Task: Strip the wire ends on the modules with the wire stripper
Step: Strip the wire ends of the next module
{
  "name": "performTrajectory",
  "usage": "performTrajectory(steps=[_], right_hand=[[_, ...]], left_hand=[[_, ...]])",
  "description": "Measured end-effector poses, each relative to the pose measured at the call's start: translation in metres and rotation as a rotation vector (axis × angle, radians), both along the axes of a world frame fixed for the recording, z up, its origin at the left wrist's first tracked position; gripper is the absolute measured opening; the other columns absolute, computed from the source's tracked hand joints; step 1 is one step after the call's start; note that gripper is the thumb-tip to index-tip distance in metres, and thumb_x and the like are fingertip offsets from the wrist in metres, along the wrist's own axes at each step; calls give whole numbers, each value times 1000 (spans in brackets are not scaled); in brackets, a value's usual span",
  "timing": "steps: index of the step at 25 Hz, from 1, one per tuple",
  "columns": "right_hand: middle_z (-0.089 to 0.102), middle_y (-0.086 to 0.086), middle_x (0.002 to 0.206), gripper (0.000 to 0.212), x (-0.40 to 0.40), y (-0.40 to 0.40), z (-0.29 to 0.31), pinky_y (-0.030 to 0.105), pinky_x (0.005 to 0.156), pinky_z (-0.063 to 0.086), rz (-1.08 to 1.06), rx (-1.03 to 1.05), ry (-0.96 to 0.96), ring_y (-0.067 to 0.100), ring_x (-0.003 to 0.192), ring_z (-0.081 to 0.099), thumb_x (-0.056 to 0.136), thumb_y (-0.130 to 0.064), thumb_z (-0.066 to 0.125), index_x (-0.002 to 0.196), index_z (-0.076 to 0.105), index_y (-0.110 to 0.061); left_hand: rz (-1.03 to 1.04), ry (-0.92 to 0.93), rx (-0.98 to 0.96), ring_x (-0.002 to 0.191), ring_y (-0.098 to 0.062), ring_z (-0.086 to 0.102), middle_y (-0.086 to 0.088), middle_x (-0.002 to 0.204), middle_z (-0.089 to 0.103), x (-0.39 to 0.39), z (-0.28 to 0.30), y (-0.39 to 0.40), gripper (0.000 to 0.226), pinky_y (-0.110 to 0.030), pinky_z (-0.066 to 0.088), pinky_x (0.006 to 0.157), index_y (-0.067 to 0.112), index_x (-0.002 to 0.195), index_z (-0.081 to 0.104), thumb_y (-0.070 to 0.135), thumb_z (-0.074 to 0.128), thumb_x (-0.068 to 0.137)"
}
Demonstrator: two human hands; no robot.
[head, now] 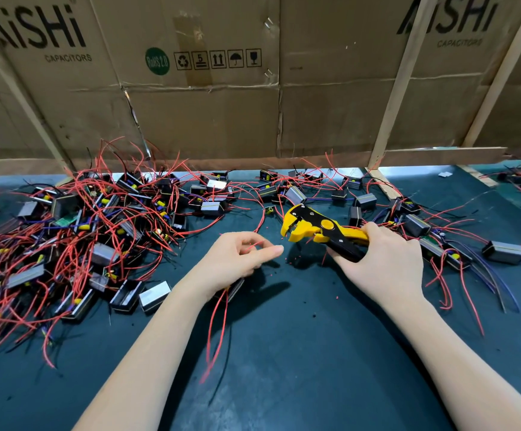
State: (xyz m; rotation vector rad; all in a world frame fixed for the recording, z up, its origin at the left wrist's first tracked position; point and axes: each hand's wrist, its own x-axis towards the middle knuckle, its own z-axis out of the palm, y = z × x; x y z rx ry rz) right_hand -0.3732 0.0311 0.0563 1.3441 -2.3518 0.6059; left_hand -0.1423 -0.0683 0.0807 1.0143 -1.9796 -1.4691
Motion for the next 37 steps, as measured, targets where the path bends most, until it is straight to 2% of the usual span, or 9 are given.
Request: performTrajectory(steps=[2, 4, 7, 10, 14, 19, 25, 33, 37], right_hand=[[66, 0, 90, 62, 0, 0, 0, 38, 78, 34, -13, 9, 10, 26, 92, 62, 73, -74, 57, 99, 59, -18], [65, 2, 91, 60, 0, 0, 0, 38, 78, 33, -11, -13, 19, 28, 93, 61, 73, -71, 60, 99, 59, -16], [65, 9, 91, 60, 4, -1, -3, 41, 76, 35, 11, -65, 39, 32, 92, 60, 71, -61, 71, 100, 61, -9], [64, 11, 89, 61, 10, -3, -5, 42, 74, 37, 36, -78, 84, 34, 88, 59, 68, -56, 76, 99, 62, -5], [62, 9, 87, 60, 18, -6, -6, 40, 71, 34, 50, -89, 144, 34, 85, 57, 69, -56, 75, 98, 61, -5], [61, 8, 83, 56, 23, -6, -5, 40, 69, 35, 82, -124, 192, 33, 81, 56, 69, -55, 75, 93, 60, -7], [61, 6, 83, 56, 22, -5, -4, 39, 69, 33, 62, -133, 187, 32, 80, 56, 70, -57, 74, 93, 61, -8], [60, 5, 72, 49, 22, -3, 0, 37, 67, 26, 83, -129, 209, 30, 71, 58, 71, -56, 73, 82, 59, -10], [61, 4, 74, 48, 23, -3, 0, 38, 67, 28, 89, -128, 203, 31, 72, 58, 70, -54, 74, 83, 59, -10]], left_hand=[[-36, -6, 77, 70, -16, 61, 0, 78, 72, 5, 4, -2, 58, -23, 49, 69, 20, 118, 60, 54, 71, 72], [2, -70, -16, 87, -9, 68, 6, 94, 75, 14, 8, -8, 50, -22, 51, 78, 27, 120, 59, 48, 72, 77], [32, -44, -80, 73, -6, 66, 3, 82, 75, 29, 10, -17, 15, -17, 50, 65, 19, 99, 74, 24, 75, 85], [14, -33, -137, 64, -4, 62, 2, 70, 72, 29, 8, -16, 3, -14, 48, 62, 15, 87, 78, 15, 76, 85], [-6, 23, -211, 66, -11, 64, -1, 68, 73, 19, 5, -11, 7, -19, 52, 69, 11, 80, 78, 12, 73, 86], [34, 48, -194, 57, -10, 60, -4, 69, 75, 12, 4, -8, 12, -16, 48, 62, 12, 78, 75, 8, 70, 88], [66, 63, -147, 58, -11, 65, -6, 71, 75, 8, 6, -3, 13, -11, 47, 59, 12, 77, 74, 8, 69, 88], [66, 79, -107, 57, -9, 66, -7, 70, 75, 7, 10, 2, 22, -8, 45, 54, 19, 70, 74, 6, 68, 87], [79, 82, -94, 56, -11, 67, -8, 69, 75, 7, 10, 3, 20, -8, 44, 53, 15, 70, 74, 4, 68, 86]])
